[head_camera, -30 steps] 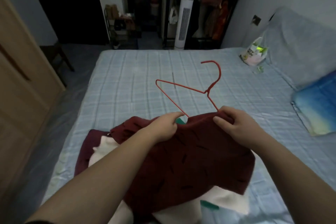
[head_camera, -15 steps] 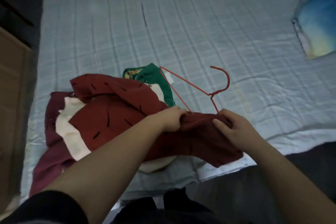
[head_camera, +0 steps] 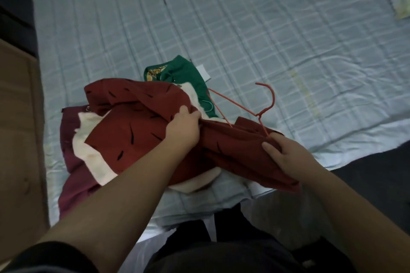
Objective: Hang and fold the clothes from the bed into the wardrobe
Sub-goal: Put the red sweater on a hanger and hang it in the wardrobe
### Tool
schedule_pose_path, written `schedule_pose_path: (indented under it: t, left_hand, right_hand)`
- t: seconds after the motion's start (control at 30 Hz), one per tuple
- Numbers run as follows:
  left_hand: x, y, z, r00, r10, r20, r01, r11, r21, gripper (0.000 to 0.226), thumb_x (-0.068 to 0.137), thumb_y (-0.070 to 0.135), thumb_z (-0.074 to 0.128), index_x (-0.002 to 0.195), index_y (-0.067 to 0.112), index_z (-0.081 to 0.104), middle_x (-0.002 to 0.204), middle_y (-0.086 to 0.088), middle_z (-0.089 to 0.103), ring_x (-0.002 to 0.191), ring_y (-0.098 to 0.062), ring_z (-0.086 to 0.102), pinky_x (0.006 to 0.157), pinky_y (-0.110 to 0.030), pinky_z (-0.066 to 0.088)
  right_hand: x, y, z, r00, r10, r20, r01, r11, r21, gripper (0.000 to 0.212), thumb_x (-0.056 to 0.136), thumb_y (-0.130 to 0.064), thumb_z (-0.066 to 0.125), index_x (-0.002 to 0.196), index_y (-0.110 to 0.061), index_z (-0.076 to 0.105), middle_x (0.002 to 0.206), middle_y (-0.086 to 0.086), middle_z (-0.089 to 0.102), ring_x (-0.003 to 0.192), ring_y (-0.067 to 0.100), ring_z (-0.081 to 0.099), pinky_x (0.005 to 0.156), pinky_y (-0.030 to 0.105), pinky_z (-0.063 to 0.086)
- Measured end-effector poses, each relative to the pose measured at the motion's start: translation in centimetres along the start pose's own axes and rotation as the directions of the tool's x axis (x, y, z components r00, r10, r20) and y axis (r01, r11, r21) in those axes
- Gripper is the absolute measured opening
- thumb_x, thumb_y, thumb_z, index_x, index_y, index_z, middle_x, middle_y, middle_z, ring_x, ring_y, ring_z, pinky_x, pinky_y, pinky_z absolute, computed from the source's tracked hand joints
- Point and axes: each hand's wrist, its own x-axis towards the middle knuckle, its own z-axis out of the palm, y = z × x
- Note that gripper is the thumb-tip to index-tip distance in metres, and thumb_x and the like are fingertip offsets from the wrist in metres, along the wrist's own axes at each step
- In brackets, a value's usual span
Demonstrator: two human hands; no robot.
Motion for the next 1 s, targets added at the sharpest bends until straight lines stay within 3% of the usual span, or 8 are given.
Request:
schedule_pose_path:
  t: [0.2, 0.4, 0.5, 0.6, 0.67, 0.8, 0.9, 1.0]
  left_hand:
    - [-2.0, -3.5, -3.1, 0.979, -0.044, -0.197, 0.020, 0.992, -0.124, 0.013, 0.098, 0.024, 0.040, 0.107, 0.019, 0.048, 0.099, -0.009, 0.051, 0.088, -0.038, 0.060, 0.068, -0.044, 0.044]
    - [-4.0, -6.2, -6.1, 0.941, -0.105, -0.322, 0.034, 0.975, -0.218, 0.013, 0.096, 0.011, 0.039, 0.106, 0.013, 0.048, 0.088, -0.015, 0.066, 0.082, -0.038, 0.062, 0.063, -0.041, 0.042]
    - [-5.0, -6.5, -6.5, 0.928, -0.089, -0.363, -0.016, 0.961, -0.276, 0.011, 0.097, 0.016, 0.041, 0.106, 0.017, 0.047, 0.091, -0.012, 0.066, 0.082, -0.037, 0.062, 0.067, -0.045, 0.048]
    - [-5.8, -6.7, -6.7, 0.927, 0.022, -0.375, -0.134, 0.952, -0.276, 0.015, 0.092, 0.012, 0.045, 0.103, 0.021, 0.051, 0.094, -0.006, 0.065, 0.085, -0.033, 0.061, 0.072, -0.045, 0.050]
    - [-5.6, -6.9, -6.8, 0.933, 0.155, -0.325, -0.246, 0.933, -0.261, 0.024, 0.084, 0.005, 0.049, 0.101, 0.020, 0.055, 0.097, -0.004, 0.065, 0.089, -0.030, 0.061, 0.076, -0.041, 0.048]
    - [-5.8, -7.5, -7.5, 0.978, 0.196, -0.068, -0.207, 0.894, -0.397, 0.041, 0.084, 0.007, 0.045, 0.115, 0.032, 0.052, 0.102, -0.002, 0.067, 0.081, -0.021, 0.061, 0.075, -0.034, 0.049]
    - [-6.5, -8.0, -8.6, 0.981, 0.194, -0.018, -0.181, 0.873, -0.454, 0.059, 0.084, 0.011, 0.049, 0.134, 0.043, 0.042, 0.087, 0.004, 0.064, 0.067, -0.006, 0.057, 0.063, -0.024, 0.042]
    - [-7.0, -8.5, -9.8, 0.967, 0.246, -0.068, -0.251, 0.865, -0.435, 0.057, 0.085, 0.027, 0.050, 0.138, 0.045, 0.039, 0.109, 0.002, 0.066, 0.095, -0.018, 0.062, 0.087, -0.036, 0.046]
  right_hand:
    - [0.9, -3.6, -0.5, 0.993, -0.085, 0.078, 0.089, 0.995, -0.049, 0.018, 0.097, -0.047, 0.048, 0.100, -0.034, 0.060, 0.094, -0.018, 0.065, 0.088, 0.001, 0.058, 0.077, 0.023, 0.038]
    - [1.4, -7.2, -1.0, 0.979, -0.085, 0.187, 0.103, 0.991, -0.091, 0.037, 0.096, -0.056, 0.046, 0.132, -0.050, 0.052, 0.129, -0.022, 0.057, 0.122, 0.006, 0.053, 0.108, 0.031, 0.039]
    - [1.3, -8.6, -1.4, 0.951, -0.128, 0.280, 0.159, 0.983, -0.092, 0.030, 0.098, -0.048, 0.049, 0.125, -0.061, 0.048, 0.134, -0.021, 0.057, 0.123, 0.002, 0.053, 0.108, 0.024, 0.037]
    - [1.0, -9.8, -2.0, 0.909, -0.146, 0.391, 0.201, 0.974, -0.102, 0.025, 0.097, -0.051, 0.050, 0.116, -0.068, 0.050, 0.133, -0.025, 0.057, 0.120, -0.005, 0.053, 0.108, 0.024, 0.037]
    - [0.7, -10.7, -2.2, 0.890, -0.176, 0.420, 0.244, 0.963, -0.114, 0.026, 0.097, -0.049, 0.050, 0.120, -0.062, 0.054, 0.127, -0.027, 0.060, 0.116, -0.007, 0.054, 0.105, 0.024, 0.039]
    - [0.4, -12.3, -2.0, 0.934, -0.274, 0.228, 0.310, 0.941, -0.138, 0.020, 0.099, -0.038, 0.053, 0.116, -0.048, 0.059, 0.110, -0.024, 0.067, 0.103, -0.001, 0.061, 0.091, 0.024, 0.045]
    - [0.4, -12.9, -1.7, 0.946, -0.319, 0.056, 0.323, 0.924, -0.205, 0.013, 0.098, -0.036, 0.053, 0.108, -0.045, 0.056, 0.094, -0.019, 0.068, 0.090, 0.007, 0.063, 0.080, 0.030, 0.047]
    - [0.6, -13.4, -1.4, 0.934, -0.351, -0.063, 0.327, 0.914, -0.241, 0.020, 0.093, -0.046, 0.046, 0.109, -0.041, 0.057, 0.095, -0.017, 0.068, 0.090, 0.008, 0.061, 0.079, 0.034, 0.048]
